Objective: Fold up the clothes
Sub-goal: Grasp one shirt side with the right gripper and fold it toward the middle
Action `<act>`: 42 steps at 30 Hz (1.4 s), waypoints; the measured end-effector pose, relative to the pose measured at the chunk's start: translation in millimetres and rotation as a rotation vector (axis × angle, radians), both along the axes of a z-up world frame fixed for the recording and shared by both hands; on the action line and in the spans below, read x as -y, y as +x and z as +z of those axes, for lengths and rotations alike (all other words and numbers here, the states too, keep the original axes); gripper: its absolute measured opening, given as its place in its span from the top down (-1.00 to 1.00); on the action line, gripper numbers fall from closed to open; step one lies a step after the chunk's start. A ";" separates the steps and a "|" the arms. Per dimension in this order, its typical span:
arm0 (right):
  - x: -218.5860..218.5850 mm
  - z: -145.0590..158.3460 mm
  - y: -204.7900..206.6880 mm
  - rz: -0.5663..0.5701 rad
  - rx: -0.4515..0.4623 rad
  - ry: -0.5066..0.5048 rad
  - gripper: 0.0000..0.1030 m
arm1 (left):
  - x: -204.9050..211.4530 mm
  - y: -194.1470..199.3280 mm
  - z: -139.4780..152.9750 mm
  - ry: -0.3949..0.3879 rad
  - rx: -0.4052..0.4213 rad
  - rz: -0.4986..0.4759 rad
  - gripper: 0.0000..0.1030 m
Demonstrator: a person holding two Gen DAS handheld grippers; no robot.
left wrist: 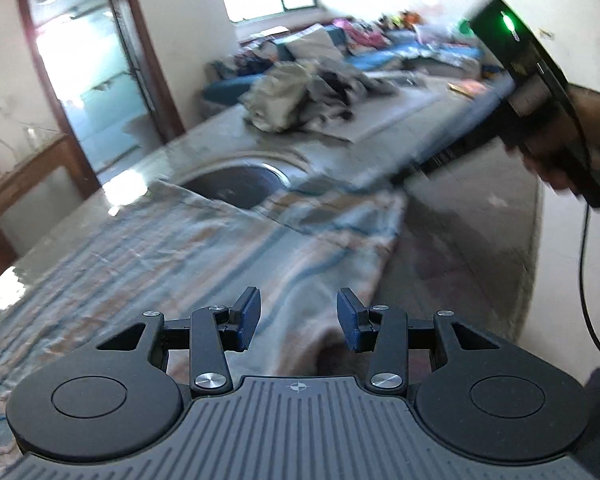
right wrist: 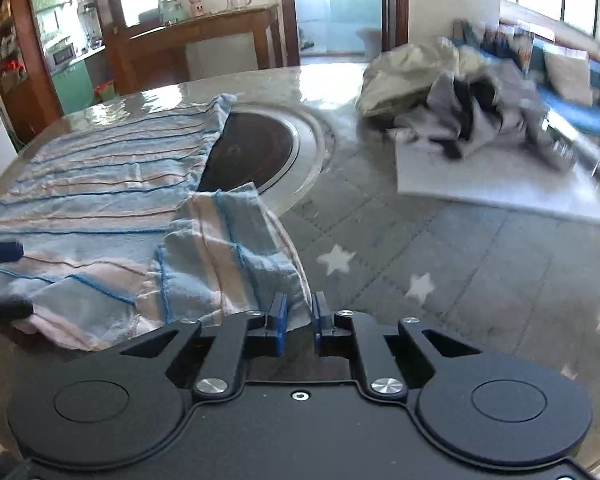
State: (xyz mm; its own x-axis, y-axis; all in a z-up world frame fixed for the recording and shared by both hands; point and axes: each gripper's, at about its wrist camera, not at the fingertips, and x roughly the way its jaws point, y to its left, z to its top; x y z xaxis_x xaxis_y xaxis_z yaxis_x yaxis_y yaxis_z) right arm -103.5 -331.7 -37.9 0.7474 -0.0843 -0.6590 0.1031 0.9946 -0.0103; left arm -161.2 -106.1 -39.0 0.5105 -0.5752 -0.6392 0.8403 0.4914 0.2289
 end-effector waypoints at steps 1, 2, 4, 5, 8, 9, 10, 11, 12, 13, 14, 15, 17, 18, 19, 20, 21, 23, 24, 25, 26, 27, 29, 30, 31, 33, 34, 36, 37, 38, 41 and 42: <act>-1.7 2.9 0.4 0.001 0.015 -0.019 0.78 | 0.6 -1.0 -3.1 0.009 -0.007 -0.008 0.15; -1.9 3.2 0.6 0.001 0.017 -0.021 0.78 | 1.1 -2.0 -6.1 0.018 -0.014 -0.017 0.15; -2.8 3.6 4.9 0.004 0.013 -0.031 0.78 | 3.9 -4.1 -15.7 0.039 -0.028 -0.028 0.13; -1.8 0.8 6.5 0.005 0.001 -0.027 0.78 | 3.6 -5.2 -17.7 0.042 -0.027 -0.031 0.12; 5.1 -5.7 5.9 -0.006 -0.020 0.015 0.76 | 0.6 -3.8 -14.3 0.037 -0.033 -0.038 0.11; 8.1 -6.4 4.2 -0.011 -0.022 0.040 0.72 | -0.3 -2.4 -12.1 0.033 -0.041 -0.038 0.11; 10.1 -6.4 3.1 -0.014 -0.021 0.057 0.64 | -0.2 -1.1 -9.8 0.025 -0.043 -0.037 0.11; 14.8 -5.5 0.6 -0.018 -0.017 0.096 0.61 | 0.5 0.2 -7.3 0.016 -0.041 -0.037 0.10; 17.2 -5.8 0.0 -0.022 -0.020 0.116 0.59 | 1.2 1.6 -4.9 0.007 -0.040 -0.036 0.06; 19.5 -6.1 -0.5 -0.026 -0.023 0.136 0.59 | 3.5 3.4 -1.8 -0.009 -0.041 -0.038 0.04; 18.7 -6.8 0.2 -0.028 -0.024 0.139 0.59 | 5.7 3.9 -0.2 -0.016 -0.042 -0.039 0.01; 17.9 -7.6 0.9 -0.030 -0.025 0.141 0.59 | 8.8 4.0 1.1 -0.024 -0.045 -0.045 0.00; 16.9 -7.0 1.7 -0.032 -0.022 0.146 0.75 | 18.4 3.0 3.3 -0.036 -0.050 -0.075 -0.01; 16.6 -6.4 1.6 -0.032 -0.020 0.147 0.76 | 22.6 2.0 3.8 -0.039 -0.048 -0.089 -0.03; 16.4 -1.9 1.3 -0.034 -0.008 0.152 0.77 | 28.1 0.8 3.4 -0.042 -0.043 -0.106 -0.03; 15.5 2.4 0.5 -0.030 0.003 0.149 0.77 | 32.7 0.0 2.7 -0.044 -0.045 -0.117 -0.03; 14.7 6.6 -0.2 -0.026 0.013 0.146 0.77 | 36.6 -0.7 1.9 -0.045 -0.050 -0.124 -0.03; 13.5 16.9 -1.8 -0.015 0.036 0.155 0.77 | 44.7 1.0 -1.2 -0.047 -0.077 -0.133 -0.03; 13.4 18.6 -1.9 -0.013 0.040 0.157 0.78 | 48.8 2.2 -3.2 -0.050 -0.092 -0.138 -0.04; 9.8 27.5 -2.0 0.006 0.059 0.157 0.78 | 51.9 3.0 -5.3 -0.052 -0.103 -0.142 -0.04; 6.4 32.8 -1.7 0.019 0.071 0.152 0.78 | 54.5 3.5 -7.3 -0.052 -0.112 -0.144 -0.04; 3.1 38.1 -1.3 0.033 0.083 0.146 0.78 | 57.5 4.0 -9.9 -0.051 -0.121 -0.148 -0.04; -0.9 43.8 0.9 0.055 0.091 0.151 0.78 | 61.0 3.3 -14.8 -0.049 -0.134 -0.155 -0.04; -5.1 48.4 2.8 0.074 0.099 0.156 0.78 | 61.3 3.0 -16.2 -0.049 -0.136 -0.156 -0.04; -13.2 55.2 6.7 0.113 0.106 0.163 0.77 | 59.3 2.1 -16.9 -0.049 -0.139 -0.156 -0.04; -22.7 60.0 10.6 0.153 0.112 0.161 0.78 | 51.2 -0.6 -15.1 -0.054 -0.143 -0.153 -0.04; -31.5 64.2 14.2 0.189 0.118 0.159 0.77 | 46.8 -1.5 -13.1 -0.056 -0.139 -0.150 -0.04; -45.3 67.3 21.1 0.244 0.119 0.160 0.77 | 35.9 -3.4 -8.1 -0.060 -0.121 -0.139 -0.04; -52.5 68.2 24.8 0.270 0.117 0.161 0.77 | 26.4 -4.4 -4.1 -0.064 -0.108 -0.128 -0.05; -59.9 67.6 28.7 0.296 0.111 0.159 0.77 | 15.0 -5.5 0.5 -0.070 -0.094 -0.114 -0.07; -79.0 63.8 36.2 0.350 0.095 0.156 0.77 | -12.4 -5.2 10.5 -0.080 -0.072 -0.060 -0.12; -88.6 60.7 39.6 0.375 0.085 0.153 0.77 | -19.9 -4.8 12.9 -0.083 -0.067 -0.042 -0.13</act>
